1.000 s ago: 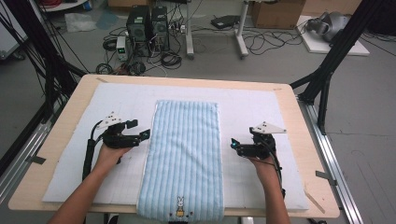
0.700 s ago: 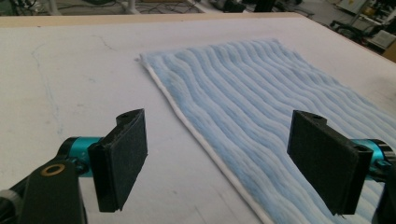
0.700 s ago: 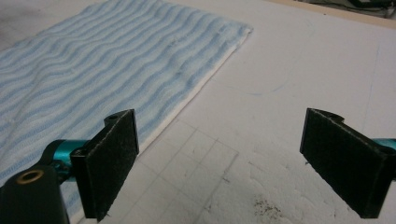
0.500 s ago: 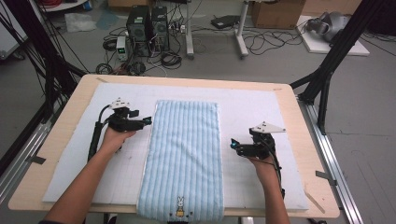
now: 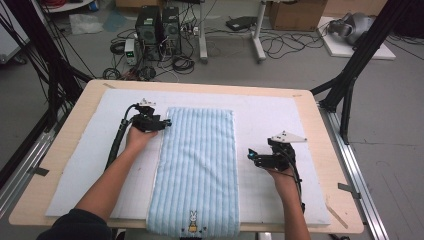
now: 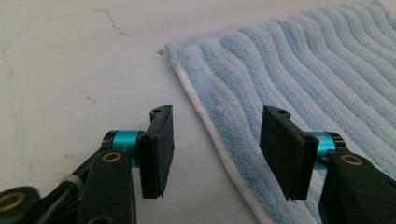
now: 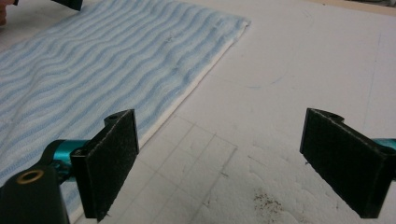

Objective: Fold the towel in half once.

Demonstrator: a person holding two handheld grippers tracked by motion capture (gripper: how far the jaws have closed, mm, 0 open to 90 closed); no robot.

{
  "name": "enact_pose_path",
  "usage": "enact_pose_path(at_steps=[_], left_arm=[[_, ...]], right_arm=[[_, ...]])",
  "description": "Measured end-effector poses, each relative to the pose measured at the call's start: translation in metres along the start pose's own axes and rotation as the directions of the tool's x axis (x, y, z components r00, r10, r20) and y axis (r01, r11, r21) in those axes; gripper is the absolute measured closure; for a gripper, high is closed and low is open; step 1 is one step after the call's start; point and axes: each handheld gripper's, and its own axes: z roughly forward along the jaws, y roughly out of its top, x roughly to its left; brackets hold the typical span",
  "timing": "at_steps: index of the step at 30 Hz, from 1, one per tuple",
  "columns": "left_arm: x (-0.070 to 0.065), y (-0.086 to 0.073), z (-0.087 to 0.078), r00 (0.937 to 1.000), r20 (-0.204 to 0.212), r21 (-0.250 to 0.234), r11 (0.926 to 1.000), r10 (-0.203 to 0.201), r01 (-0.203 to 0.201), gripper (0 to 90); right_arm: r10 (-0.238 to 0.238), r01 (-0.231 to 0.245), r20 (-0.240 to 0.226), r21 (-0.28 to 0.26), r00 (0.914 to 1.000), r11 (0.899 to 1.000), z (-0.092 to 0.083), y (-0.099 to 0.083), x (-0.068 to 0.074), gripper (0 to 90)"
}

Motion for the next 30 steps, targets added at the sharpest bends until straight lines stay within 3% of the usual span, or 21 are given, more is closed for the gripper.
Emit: enact_pose_path(at_steps=[5,10,12,15,16,18,26,27,30], left_arm=[[-0.006,0.000,0.000,0.9969,-0.027,0.012,0.9972,0.074,-0.073,55.8],[-0.010,-0.001,0.000,0.9922,0.028,0.008,0.9925,0.122,-0.122,81.4],[-0.010,-0.001,0.000,0.9939,0.032,0.004,0.9944,0.106,-0.106,85.7],[-0.003,-0.003,0.001,0.9970,0.072,-0.005,0.9996,0.028,-0.028,86.3],[-0.001,-0.003,0.001,0.9966,0.081,-0.003,0.9998,0.019,-0.019,86.4],[-0.001,-0.003,0.001,0.9964,0.082,-0.003,0.9998,0.020,-0.020,86.4],[-0.001,-0.003,0.001,0.9965,0.084,-0.007,1.0000,0.006,-0.005,86.3],[-0.001,-0.003,0.001,0.9965,0.084,-0.005,0.9999,0.011,-0.010,86.3],[0.000,-0.003,0.000,0.9964,0.084,-0.003,0.9999,0.011,-0.011,86.3]], right_arm=[[0.002,-0.002,0.002,0.001,1.0000,1.000,0.000,0.000,0.000,10.7],[0.006,-0.006,0.004,0.003,1.0000,1.000,0.000,0.000,0.000,10.7],[0.003,-0.003,0.002,0.003,1.0000,1.000,0.001,0.000,0.000,10.7],[0.002,-0.002,0.020,0.004,0.9998,1.000,0.004,0.001,0.002,10.7],[0.004,-0.004,0.025,0.006,0.9997,1.000,0.006,0.002,0.003,10.7],[0.005,-0.005,0.039,0.010,0.9992,1.000,0.011,0.005,0.005,10.7],[0.003,-0.003,-0.008,0.006,1.0000,1.000,0.031,0.019,0.007,11.5],[0.014,-0.014,-0.004,0.012,0.9999,1.000,0.035,0.022,0.007,17.7],[0.053,-0.051,-0.051,0.037,0.9973,0.998,0.054,0.030,0.004,34.2]])
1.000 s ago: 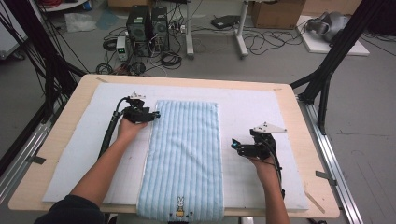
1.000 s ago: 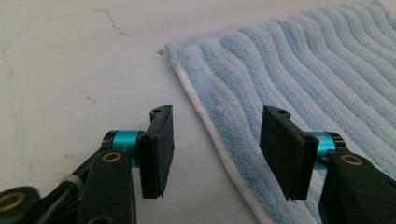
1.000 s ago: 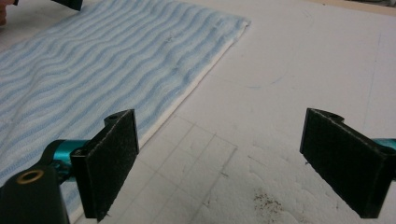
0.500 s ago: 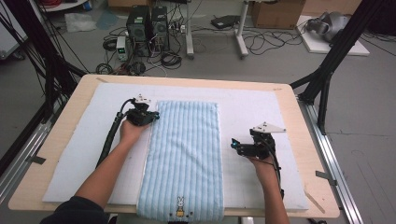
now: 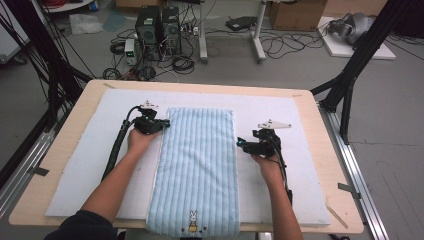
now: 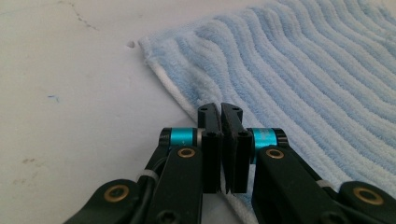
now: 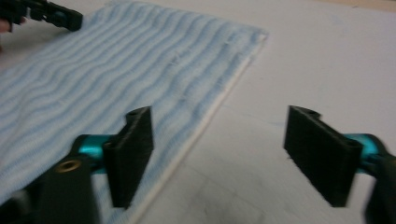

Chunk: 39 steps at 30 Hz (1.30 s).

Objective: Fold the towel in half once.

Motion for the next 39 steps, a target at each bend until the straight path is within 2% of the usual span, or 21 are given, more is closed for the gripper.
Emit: enact_pose_path(at_steps=[3,5,10,12,14,16,17,18,20,21,23,24,26,30,33,39], left_arm=[[0.000,0.000,0.000,1.0000,0.001,0.000,1.0000,-0.003,0.003,86.4],[0.000,0.000,0.000,1.0000,0.004,-0.004,1.0000,-0.009,0.009,86.3],[0.001,0.000,0.000,0.9999,0.007,-0.006,0.9999,-0.014,0.014,86.3],[0.001,0.000,0.000,0.9999,0.008,-0.005,0.9999,-0.015,0.015,86.3],[0.001,0.000,0.000,0.9998,0.008,-0.006,0.9998,-0.017,0.017,86.4],[0.001,0.000,0.000,0.9999,0.008,-0.007,0.9999,-0.015,0.015,86.6],[0.001,0.000,0.000,0.9998,0.009,-0.006,0.9999,-0.016,0.016,86.8],[0.002,0.000,0.000,0.9995,0.012,-0.007,0.9996,-0.028,0.028,87.0],[0.006,0.000,0.000,0.9973,0.012,-0.019,0.9972,-0.072,0.072,87.2],[0.008,0.001,-0.001,0.9957,0.019,-0.030,0.9953,-0.091,0.092,87.2],[0.011,0.003,-0.003,0.9921,0.031,-0.073,0.9896,-0.122,0.124,87.3],[0.012,0.004,-0.004,0.9889,0.037,-0.100,0.9841,-0.144,0.147,87.2],[0.014,0.006,-0.006,0.9857,0.055,-0.126,0.9781,-0.159,0.165,87.2],[0.014,0.009,-0.014,0.9872,0.082,-0.144,0.9784,-0.137,0.148,87.1],[0.013,0.012,-0.024,0.9864,0.106,-0.163,0.9764,-0.126,0.142,87.1],[0.001,0.007,-0.047,0.9919,0.117,-0.170,0.9830,-0.049,0.069,87.0]], right_arm=[[-0.012,0.011,0.014,0.055,0.9998,0.998,0.024,0.011,0.000,39.6],[-0.049,0.045,0.050,0.085,0.9976,0.995,0.041,0.018,0.002,43.0],[-0.090,0.070,0.123,0.155,0.9883,0.985,0.073,0.030,0.006,50.4],[-0.085,0.064,0.128,0.159,0.9881,0.985,0.079,0.034,0.006,55.5],[-0.087,0.067,0.111,0.172,0.9900,0.983,0.084,0.036,0.006,67.0],[-0.095,0.080,0.075,0.179,0.9926,0.981,0.086,0.038,0.007,84.5],[-0.106,0.092,0.066,0.187,0.9922,0.978,0.087,0.040,0.008,86.3],[-0.120,0.104,0.072,0.200,0.9901,0.974,0.088,0.041,0.009,86.6],[-0.117,0.095,0.110,0.195,0.9870,0.976,0.087,0.044,0.007,86.7],[-0.105,0.084,0.109,0.183,0.9885,0.980,0.087,0.044,0.005,86.7],[-0.082,0.068,0.108,0.128,0.9907,0.989,0.085,0.047,0.002,86.7],[-0.088,0.076,0.116,0.105,0.9893,0.992,0.083,0.048,0.003,86.7],[-0.099,0.090,0.123,0.081,0.9875,0.993,0.082,0.051,0.003,86.6],[-0.071,0.067,0.078,0.052,0.9944,0.996,0.074,0.052,0.001,86.5],[-0.078,0.076,0.044,0.029,0.9960,0.997,0.067,0.054,0.003,86.5],[-0.088,0.088,-0.013,-0.006,0.9961,0.996,0.044,0.053,0.009,86.5]])
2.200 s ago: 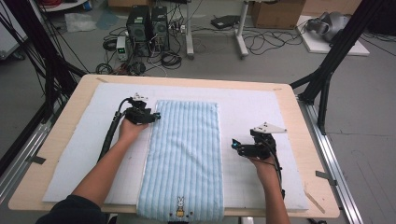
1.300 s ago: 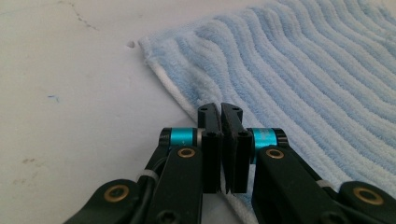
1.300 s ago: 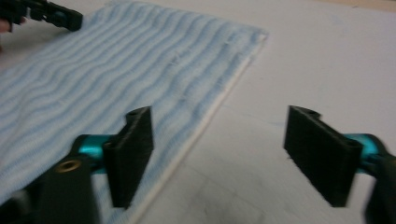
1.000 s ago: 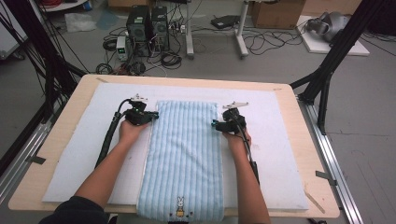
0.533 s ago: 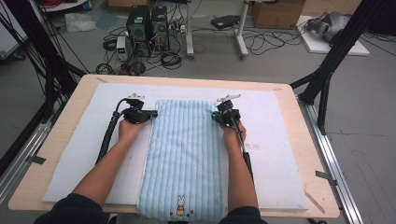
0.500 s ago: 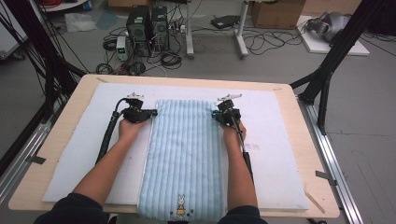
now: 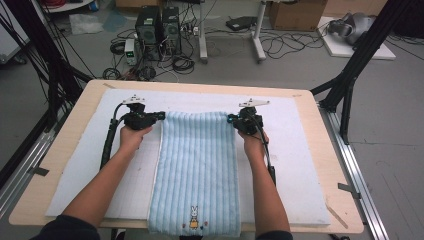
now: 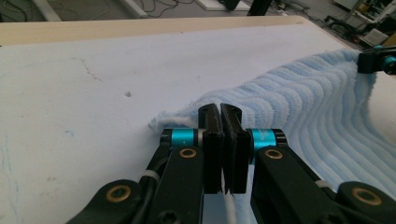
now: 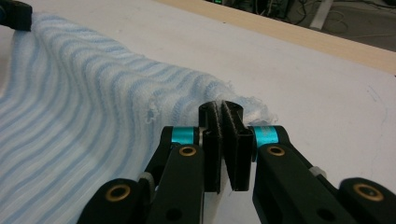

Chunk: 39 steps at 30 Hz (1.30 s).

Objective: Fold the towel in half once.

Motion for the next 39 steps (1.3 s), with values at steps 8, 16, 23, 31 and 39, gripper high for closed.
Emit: enact_pose_path(at_steps=[8,16,23,31,39], left_arm=[[-0.026,-0.020,-0.032,0.9948,0.034,-0.037,0.9948,0.096,-0.095,86.9],[-0.042,-0.050,-0.057,0.9894,0.112,-0.023,0.9957,0.092,-0.090,86.8],[-0.053,-0.077,-0.065,0.9863,0.141,0.055,0.9941,0.085,-0.093,86.9],[-0.044,-0.078,-0.070,0.9995,0.008,0.028,0.9991,0.031,-0.031,50.2],[-0.027,-0.050,-0.056,0.9993,-0.004,-0.018,0.9991,-0.038,0.038,45.4]], right_arm=[[-0.026,0.026,-0.077,0.005,0.9967,1.000,-0.030,-0.024,0.018,86.1],[-0.050,0.052,-0.111,0.011,0.9926,0.999,-0.055,-0.045,0.038,85.9],[-0.045,0.055,-0.130,0.072,0.9905,0.996,-0.065,-0.073,0.055,85.9],[0.025,-0.025,-0.086,0.004,0.9960,1.000,-0.079,-0.076,0.048,52.6],[0.079,-0.081,-0.036,-0.041,0.9962,0.996,-0.085,-0.076,0.038,40.6]])
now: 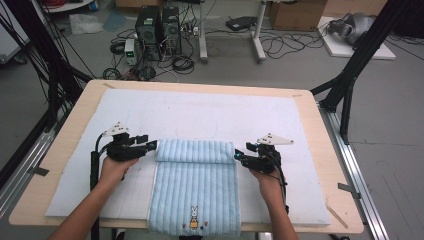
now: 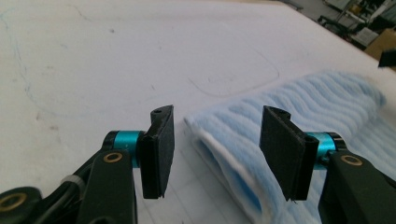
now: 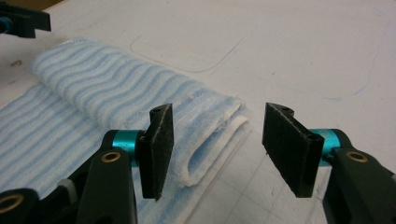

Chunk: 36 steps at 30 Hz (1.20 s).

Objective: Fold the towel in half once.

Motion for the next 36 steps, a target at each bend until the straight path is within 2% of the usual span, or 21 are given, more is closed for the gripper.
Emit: enact_pose_path(at_steps=[3,6,8,11,13,15,17,19,26,29,31,33,35,36], left_arm=[[0.005,0.008,0.015,0.9996,-0.012,0.039,0.9989,-0.026,0.026,45.5],[0.004,0.010,0.030,0.9996,-0.019,0.080,0.9965,-0.022,0.024,45.3],[0.002,0.008,0.039,0.9994,-0.032,0.117,0.9931,0.008,-0.005,45.2],[0.001,0.003,0.049,0.9991,-0.039,0.157,0.9876,0.015,-0.009,45.5],[-0.001,0.001,0.052,0.9991,-0.030,0.174,0.9845,0.029,-0.023,51.2],[-0.003,0.000,0.053,0.9980,-0.017,0.184,0.9813,0.060,-0.056,61.6],[-0.005,0.001,0.050,0.9950,-0.011,0.173,0.9802,0.099,-0.096,73.3],[-0.006,0.004,0.046,0.9932,-0.008,0.150,0.9822,0.116,-0.114,81.3],[-0.011,0.008,0.028,0.9921,0.039,0.044,0.9917,0.119,-0.121,83.0],[-0.012,0.011,0.021,0.9896,0.065,0.011,0.9915,0.128,-0.129,83.0],[-0.011,0.012,0.017,0.9901,0.077,-0.005,0.9931,0.117,-0.117,83.0],[-0.011,0.011,0.016,0.9904,0.088,-0.001,0.9942,0.107,-0.108,83.0],[-0.012,0.009,0.016,0.9892,0.100,0.002,0.9942,0.107,-0.108,83.0],[-0.012,0.008,0.017,0.9889,0.103,-0.001,0.9942,0.107,-0.108,83.0]], right_arm=[[0.010,-0.010,0.006,-0.006,0.9999,1.000,-0.001,0.000,-0.002,37.8],[0.027,-0.027,0.014,-0.001,0.9995,1.000,-0.001,-0.001,-0.004,35.4],[0.028,-0.028,0.010,0.004,0.9996,1.000,-0.001,-0.002,-0.006,35.4],[0.033,-0.033,0.006,0.006,0.9994,0.999,-0.001,-0.002,-0.006,35.3],[0.030,-0.030,0.006,0.004,0.9995,1.000,0.000,-0.002,-0.005,35.3],[0.027,-0.027,0.004,0.008,0.9996,1.000,0.000,-0.002,-0.005,35.0],[0.026,-0.026,0.006,0.009,0.9996,1.000,0.000,-0.002,-0.005,34.9],[0.032,-0.032,0.008,0.013,0.9994,0.999,0.001,-0.002,-0.005,34.5],[0.055,-0.055,0.027,0.002,0.9981,0.998,0.004,0.000,-0.008,32.4],[0.058,-0.058,0.049,-0.011,0.9971,0.998,0.007,0.007,-0.010,32.9],[0.060,-0.059,0.056,-0.016,0.9967,0.998,0.012,0.015,-0.012,35.5],[0.072,-0.071,0.065,-0.007,0.9953,0.997,0.020,0.023,-0.015,36.7],[0.074,-0.076,0.055,0.038,0.9957,0.996,0.032,0.030,-0.015,38.4],[0.060,-0.063,0.047,0.075,0.9971,0.995,0.041,0.033,-0.015,39.1]])
